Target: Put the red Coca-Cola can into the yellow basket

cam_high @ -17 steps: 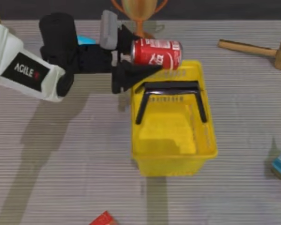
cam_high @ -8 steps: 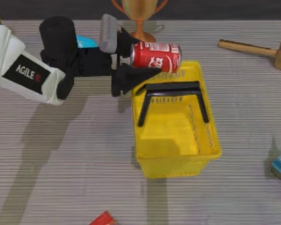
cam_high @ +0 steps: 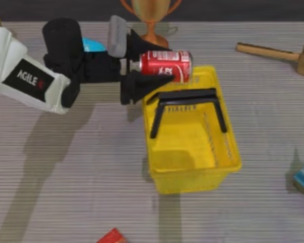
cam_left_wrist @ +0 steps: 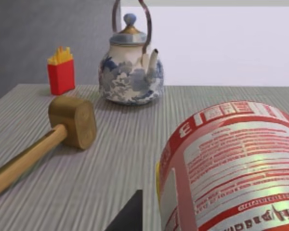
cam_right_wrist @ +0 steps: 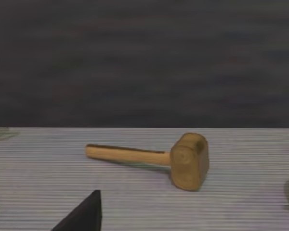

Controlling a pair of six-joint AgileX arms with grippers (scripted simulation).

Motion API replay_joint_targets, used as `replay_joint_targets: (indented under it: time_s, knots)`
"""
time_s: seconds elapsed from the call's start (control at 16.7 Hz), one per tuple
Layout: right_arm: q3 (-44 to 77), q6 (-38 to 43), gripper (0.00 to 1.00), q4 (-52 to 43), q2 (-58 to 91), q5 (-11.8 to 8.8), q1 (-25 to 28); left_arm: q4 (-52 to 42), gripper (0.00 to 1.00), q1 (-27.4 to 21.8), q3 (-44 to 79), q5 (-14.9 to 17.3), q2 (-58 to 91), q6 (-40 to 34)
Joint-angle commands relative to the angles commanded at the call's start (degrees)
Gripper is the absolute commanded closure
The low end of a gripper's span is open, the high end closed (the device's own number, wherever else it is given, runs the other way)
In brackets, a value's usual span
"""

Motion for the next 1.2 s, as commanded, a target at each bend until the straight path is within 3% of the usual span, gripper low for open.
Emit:
replay_joint_targets:
  time_s: [0.12,0.78,0.96,1.2]
  knots:
    - [0.00,0.00,0.00,0.00,0.00,0.00,0.00,0.00,0.00,0.00,0.00,0.00,0.00,0.00]
    - [1.59,-1.14,0.00,-1.60,1.65,0.01,0.66,-0.94,0.00,0.01,-0.78,-1.16,-1.76,-0.34]
    - [8.19,-5.35,0.00,-7.80,8.45,0.11,3.07,-4.15,0.00,1.15,-4.08,-5.39,-8.16,-1.72]
    - [24.62,-14.07,0.00,-20.51,25.15,0.28,8.21,-11.43,0.00,4.01,-11.89,-14.73,-23.71,-4.22]
